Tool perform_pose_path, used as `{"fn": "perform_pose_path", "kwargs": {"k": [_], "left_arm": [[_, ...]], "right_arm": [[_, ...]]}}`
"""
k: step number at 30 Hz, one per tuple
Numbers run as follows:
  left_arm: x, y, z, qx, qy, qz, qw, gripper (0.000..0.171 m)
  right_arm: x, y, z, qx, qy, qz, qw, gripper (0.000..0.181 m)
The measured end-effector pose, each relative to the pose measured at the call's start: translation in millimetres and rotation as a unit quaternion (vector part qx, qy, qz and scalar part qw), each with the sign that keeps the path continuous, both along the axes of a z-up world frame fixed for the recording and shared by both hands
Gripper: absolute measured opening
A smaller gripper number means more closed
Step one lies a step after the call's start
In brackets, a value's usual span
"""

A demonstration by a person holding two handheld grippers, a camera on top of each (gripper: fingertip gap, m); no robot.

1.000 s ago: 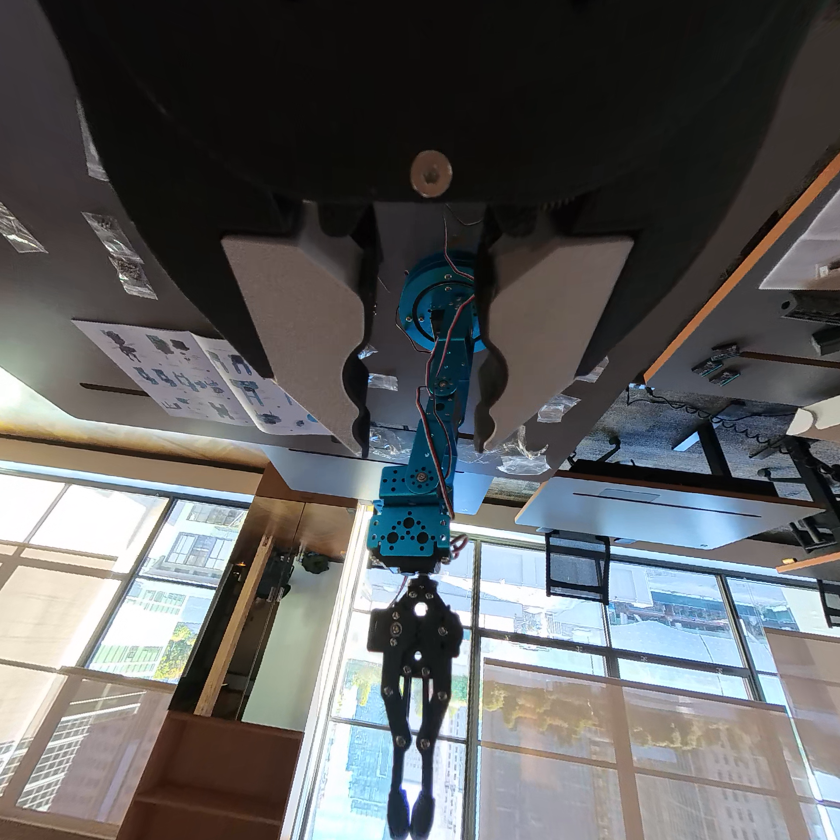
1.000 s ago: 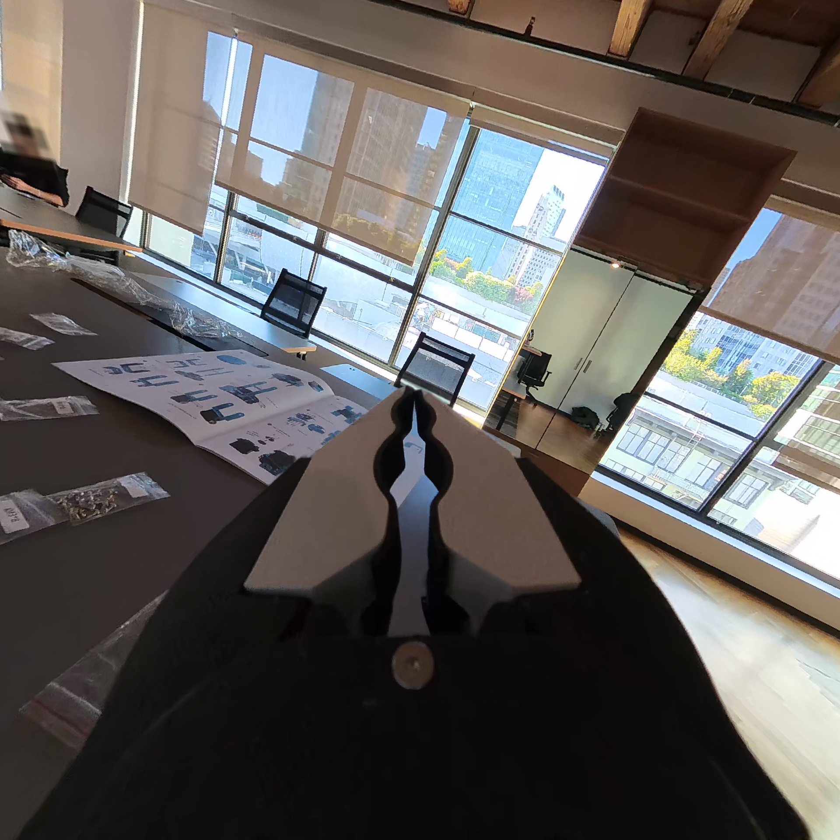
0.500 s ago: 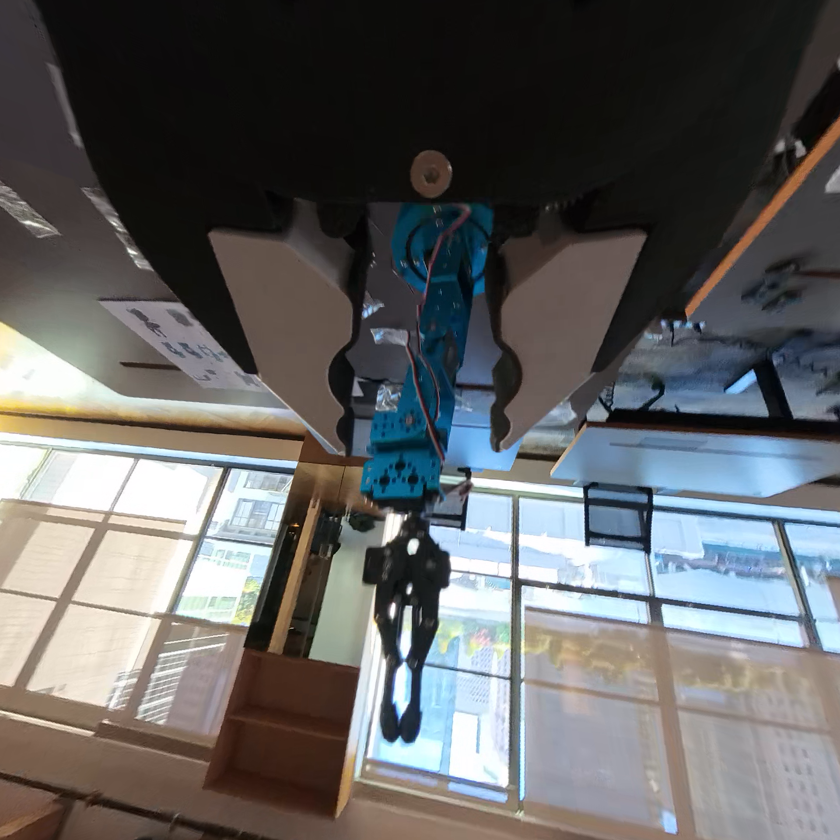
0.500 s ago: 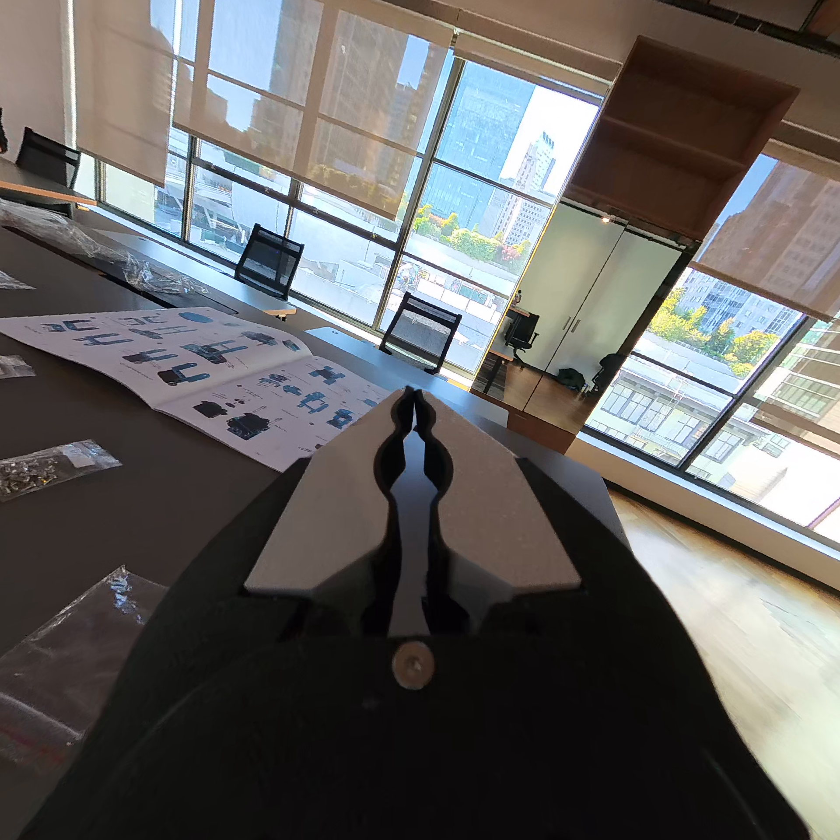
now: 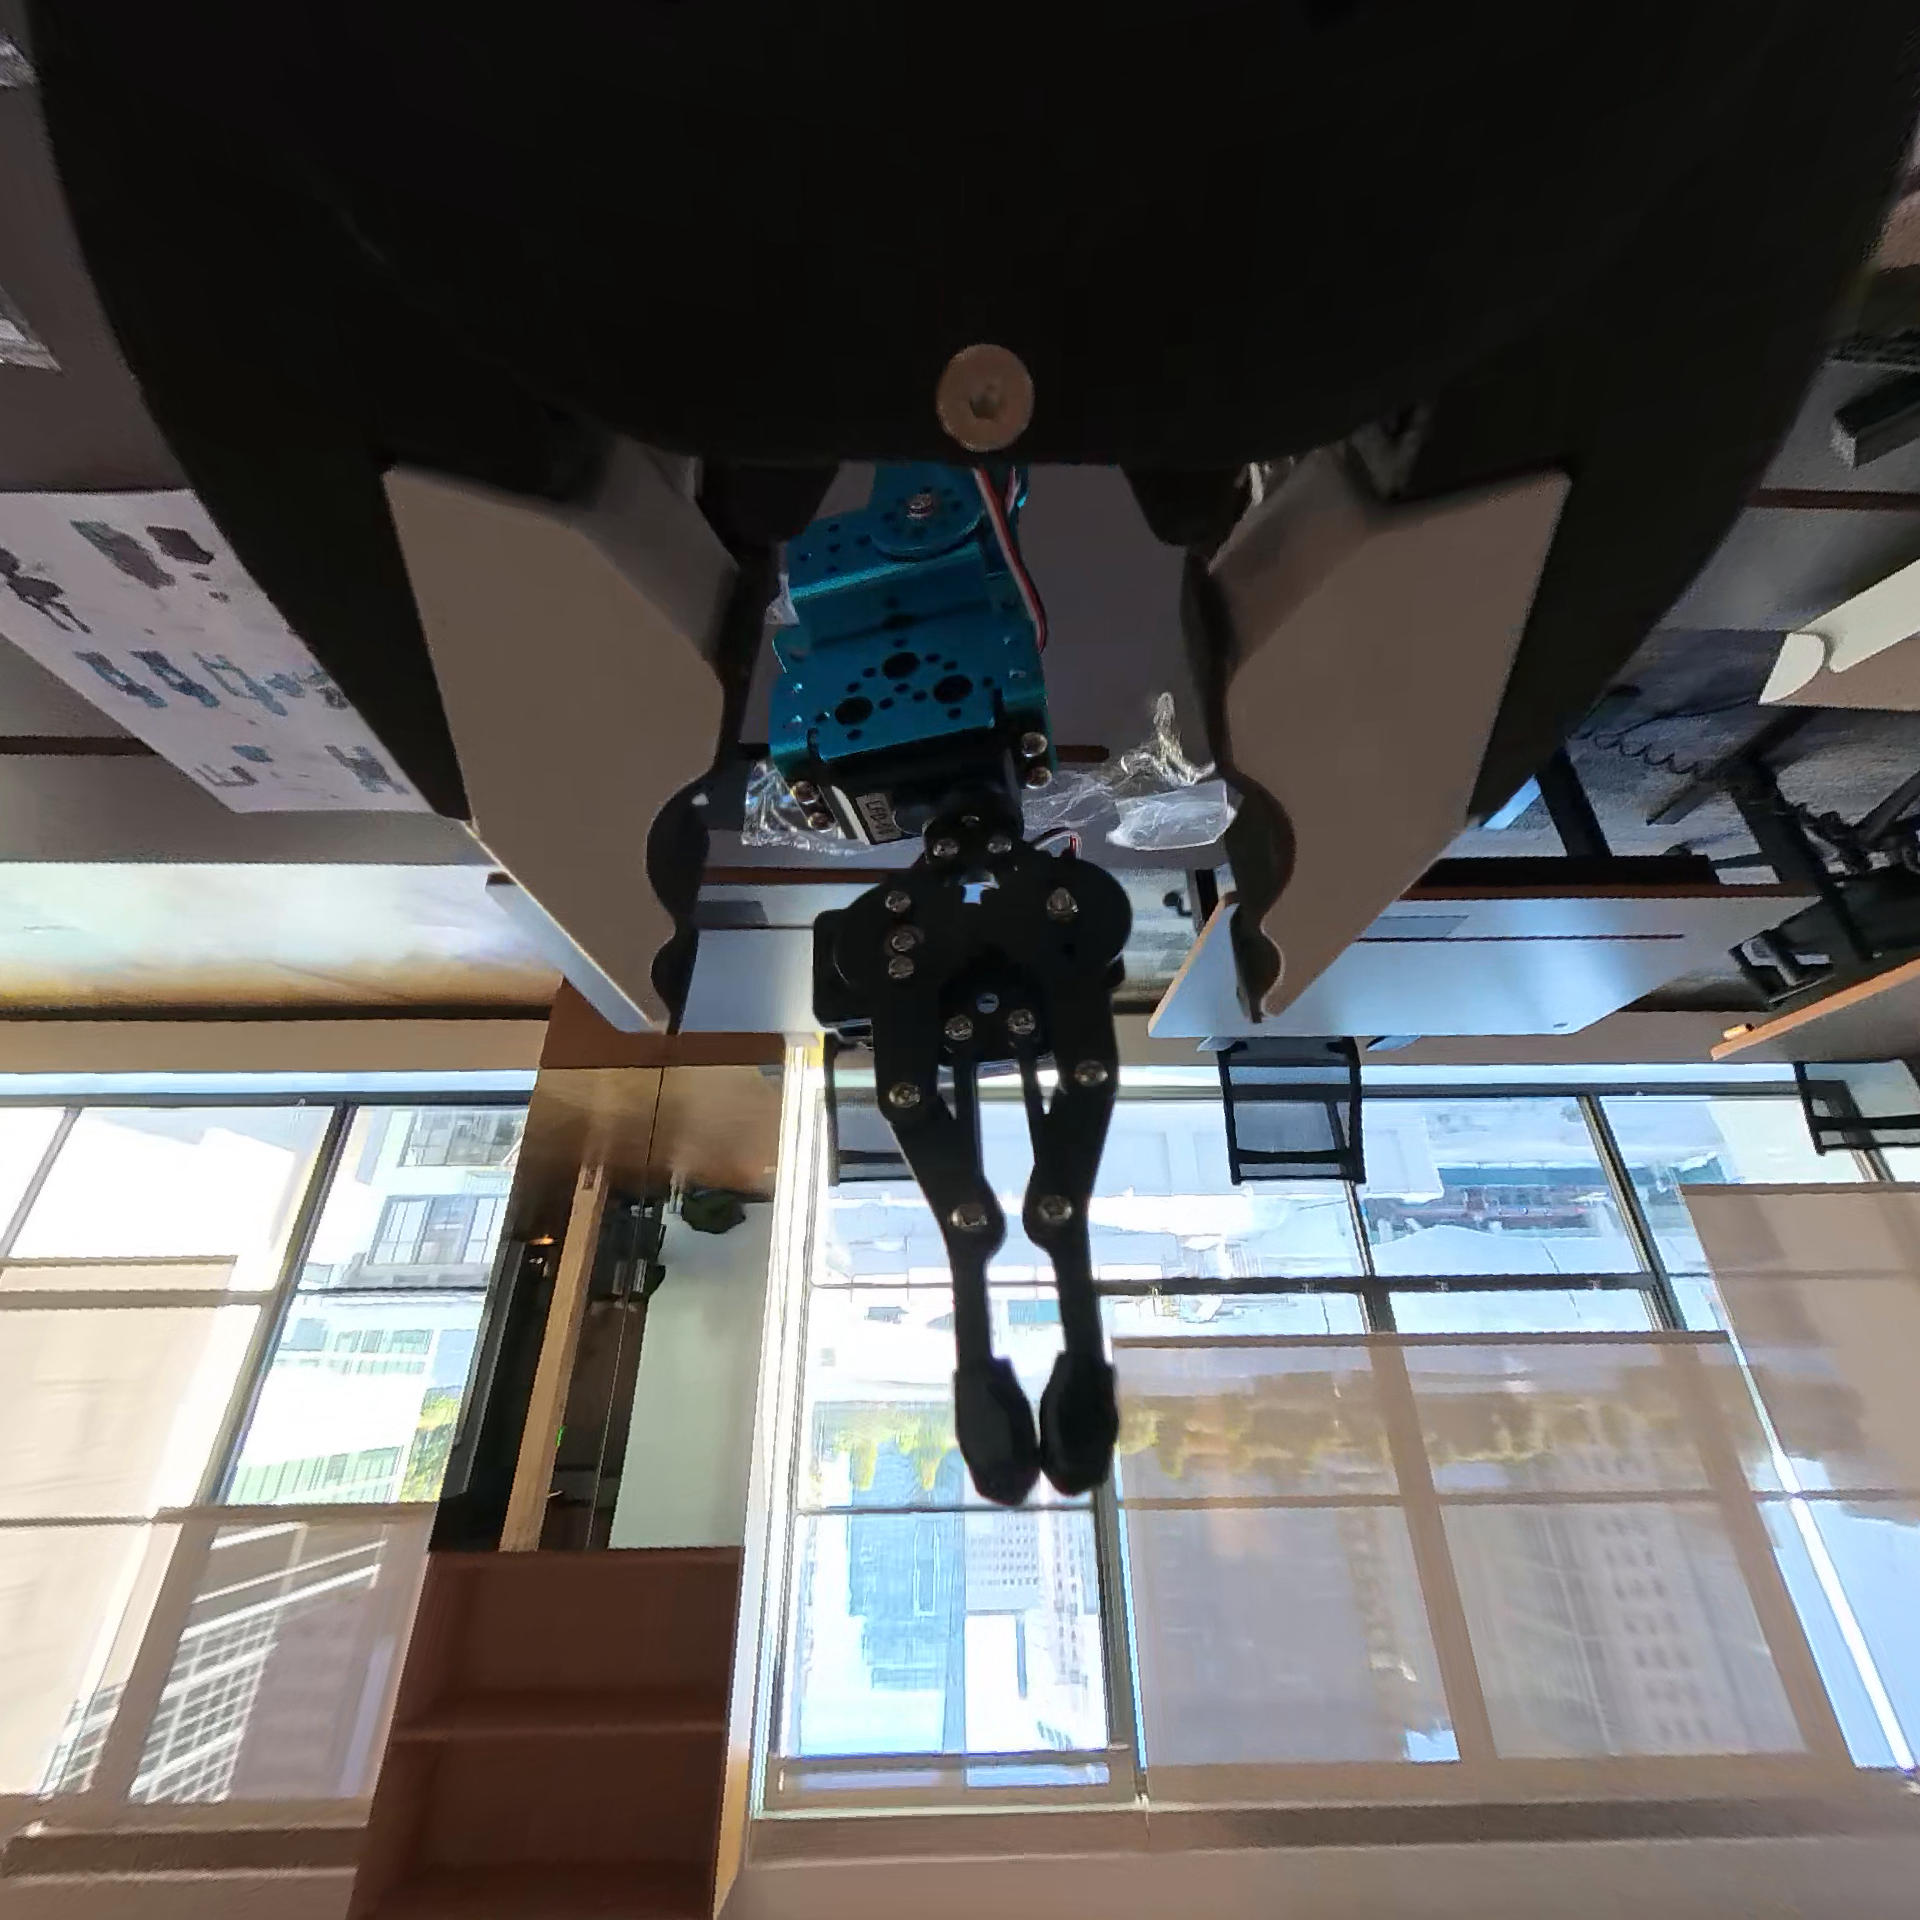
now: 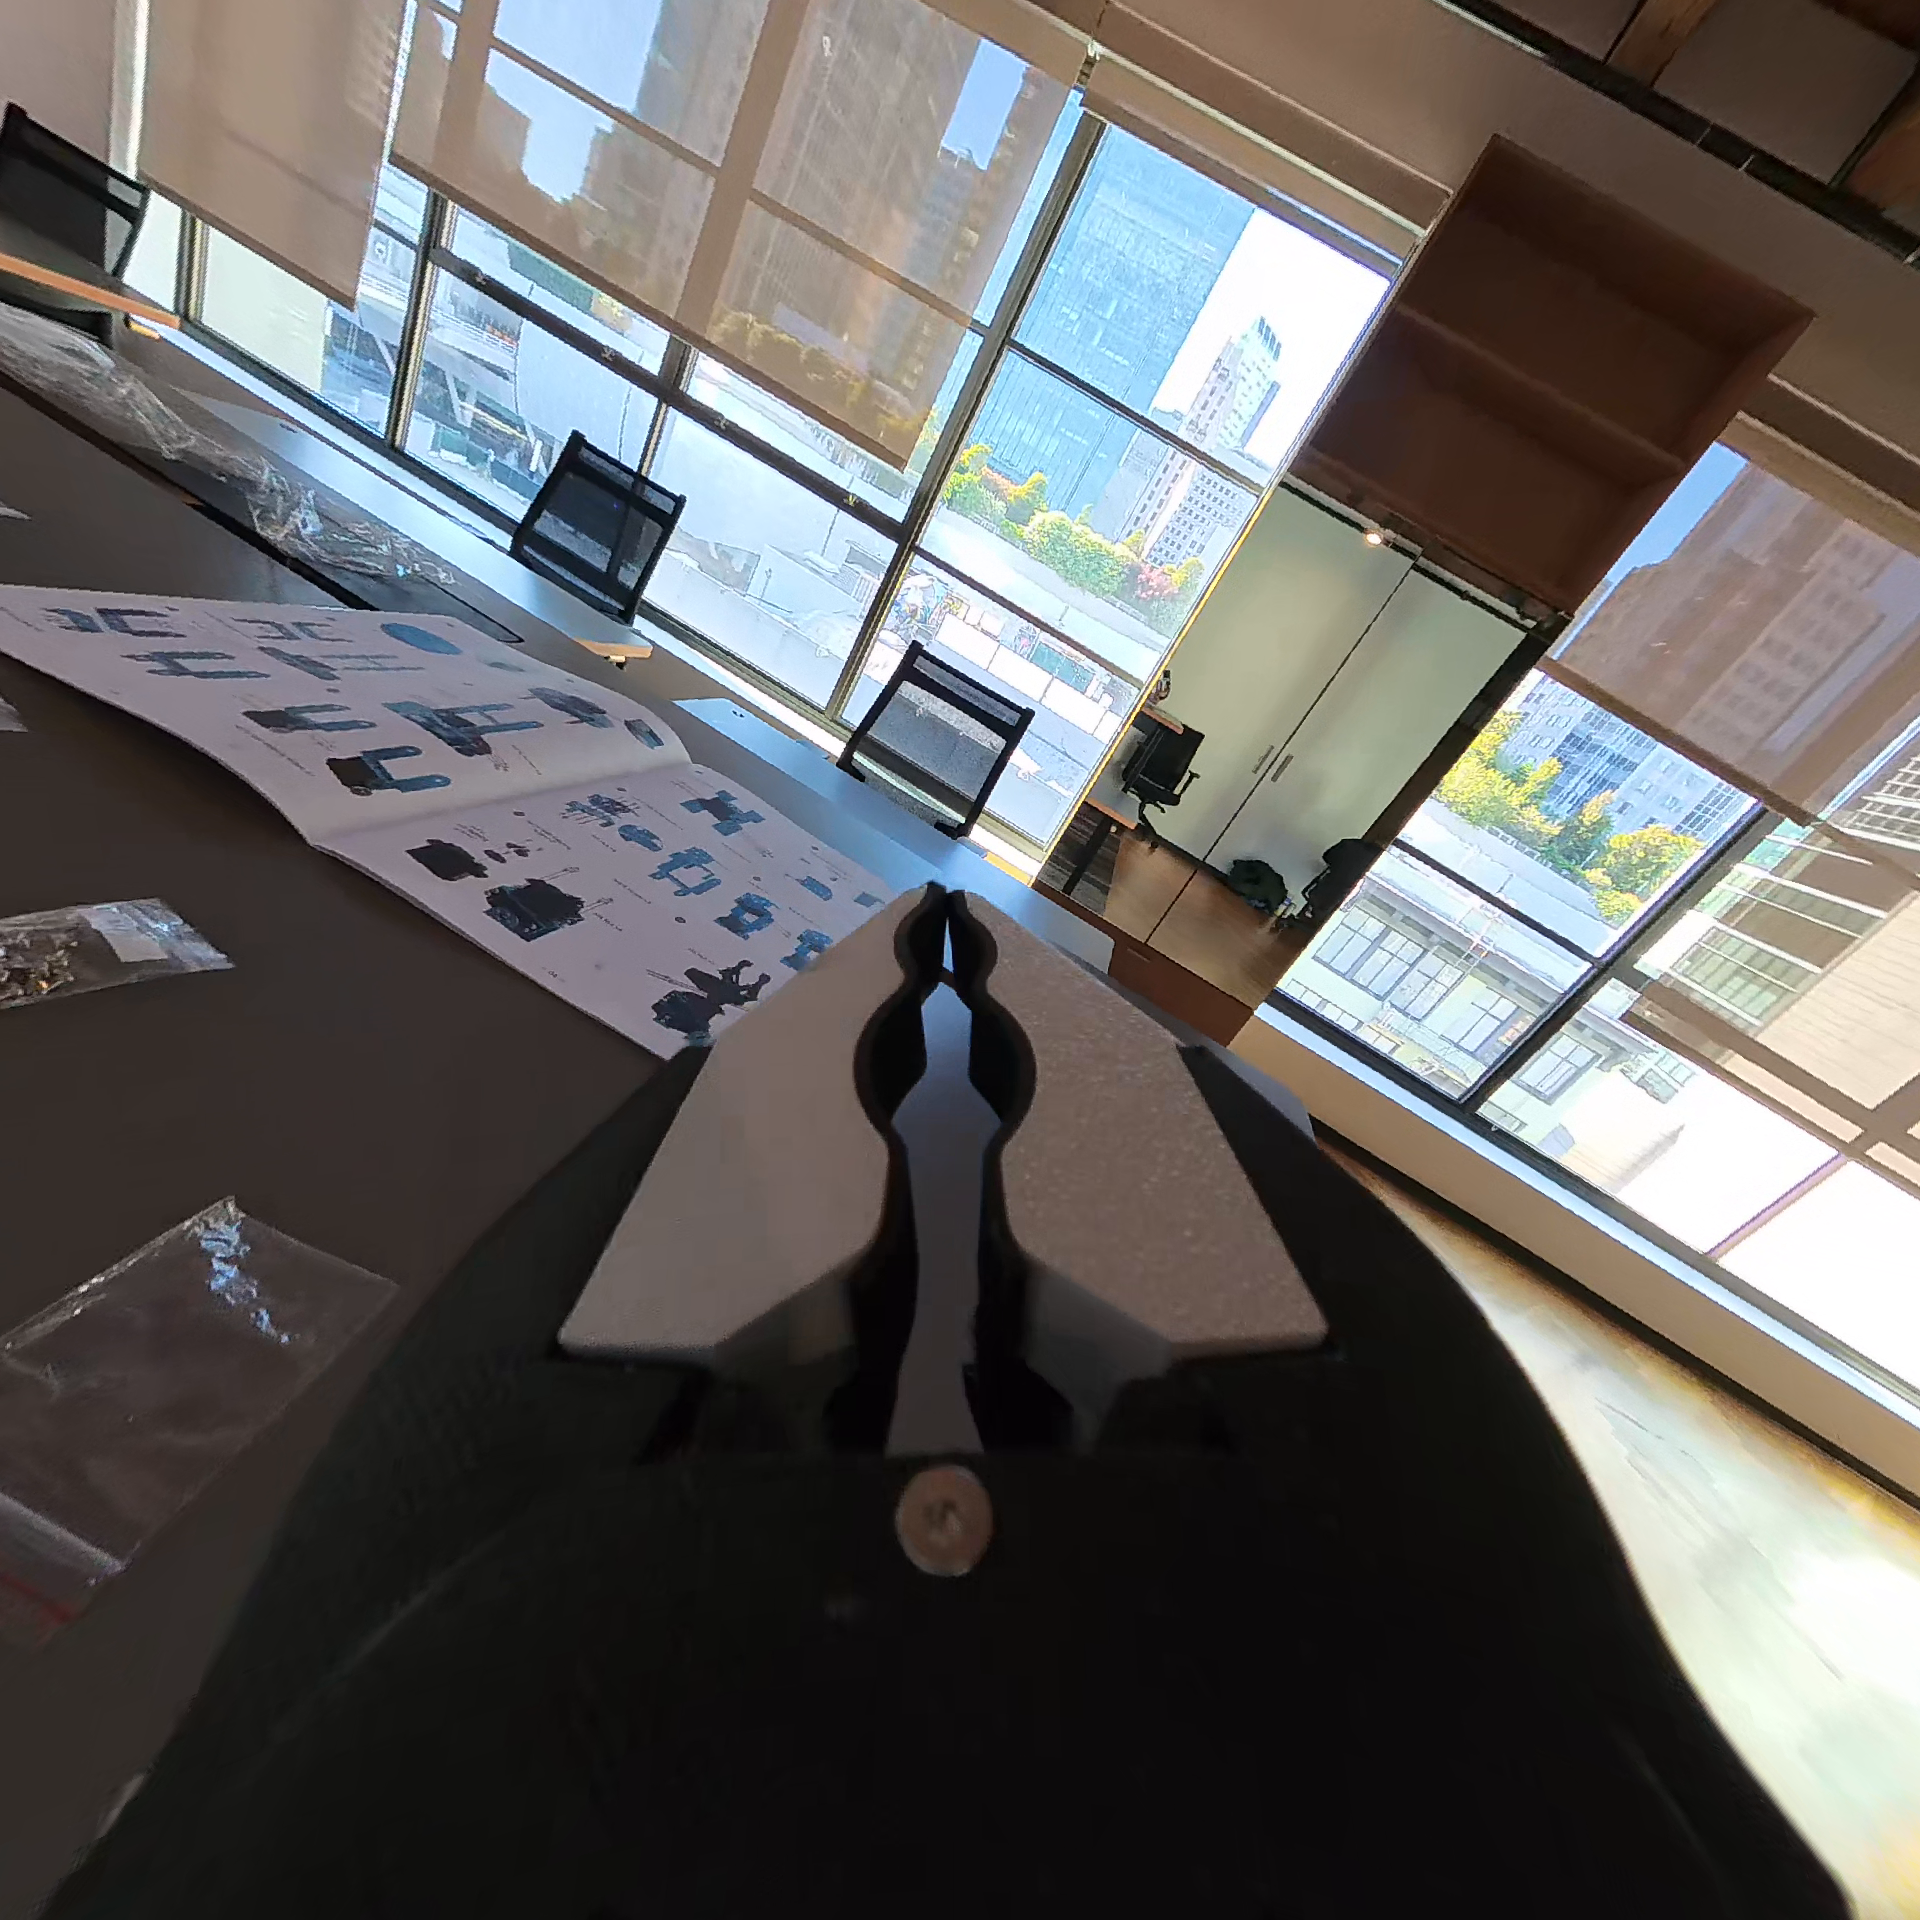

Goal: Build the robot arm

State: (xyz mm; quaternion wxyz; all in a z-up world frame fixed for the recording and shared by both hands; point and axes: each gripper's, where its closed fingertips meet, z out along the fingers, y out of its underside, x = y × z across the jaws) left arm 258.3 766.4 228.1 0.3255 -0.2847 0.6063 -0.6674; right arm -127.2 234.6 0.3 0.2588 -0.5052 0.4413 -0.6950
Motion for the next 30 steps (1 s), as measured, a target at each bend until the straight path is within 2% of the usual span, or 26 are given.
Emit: {"fn": "perform_pose_path", "kwargs": {"k": [8,15,30], "left_arm": [[17.4,-19.2,-22.0,0.057,0.03,0.029,0.997,0.094],[23.1,-11.5,-25.4,0.074,0.024,0.054,0.995,0.072],[20.3,-14.7,-27.0,0.086,0.028,0.022,0.996,0.071]], "right_arm": [[2.3,12.6,3.6,-0.027,0.015,0.013,0.999,0.0],[11.8,28.1,-2.6,-0.069,0.053,0.024,0.996,0.0],[13.7,24.2,-7.0,-0.068,0.061,0.021,0.996,0.0]]}}
